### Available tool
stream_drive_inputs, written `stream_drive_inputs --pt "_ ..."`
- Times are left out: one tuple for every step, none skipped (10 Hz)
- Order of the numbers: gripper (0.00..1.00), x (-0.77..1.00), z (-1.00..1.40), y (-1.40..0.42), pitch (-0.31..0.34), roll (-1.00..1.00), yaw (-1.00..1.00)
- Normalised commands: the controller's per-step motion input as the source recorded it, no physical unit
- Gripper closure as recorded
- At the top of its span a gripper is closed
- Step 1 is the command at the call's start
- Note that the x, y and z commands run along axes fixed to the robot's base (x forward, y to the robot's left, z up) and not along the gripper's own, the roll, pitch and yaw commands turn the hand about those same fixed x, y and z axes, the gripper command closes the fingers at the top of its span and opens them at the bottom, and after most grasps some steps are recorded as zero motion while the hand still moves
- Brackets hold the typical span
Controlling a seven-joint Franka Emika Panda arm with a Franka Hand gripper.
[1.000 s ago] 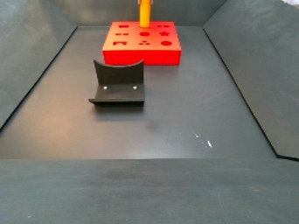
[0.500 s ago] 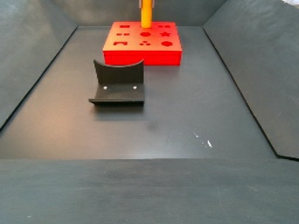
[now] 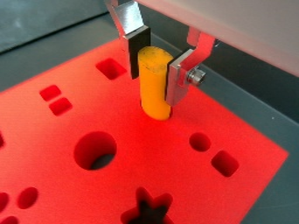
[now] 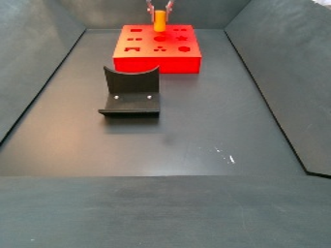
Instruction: Insert the oval object.
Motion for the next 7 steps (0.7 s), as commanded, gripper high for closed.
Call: stream_drive_inputs --pt "1.00 -0.21 -0.73 -0.27 -0.070 0.13 0.00" --pt "1.00 -0.34 -0.67 -0.37 -0.051 0.24 0.00" --pt "1.00 -0.27 -0.51 -0.27 -0.064 0.16 0.00" --pt "1.00 0.00 0.00 0.00 0.000 0.01 0.00" --pt "1.00 0.00 0.00 0.00 0.000 0.01 0.00" --pt "1.00 0.00 0.00 0.00 0.000 0.00 0.00" --pt "1.00 0.00 0.00 0.00 0.000 0.00 0.00"
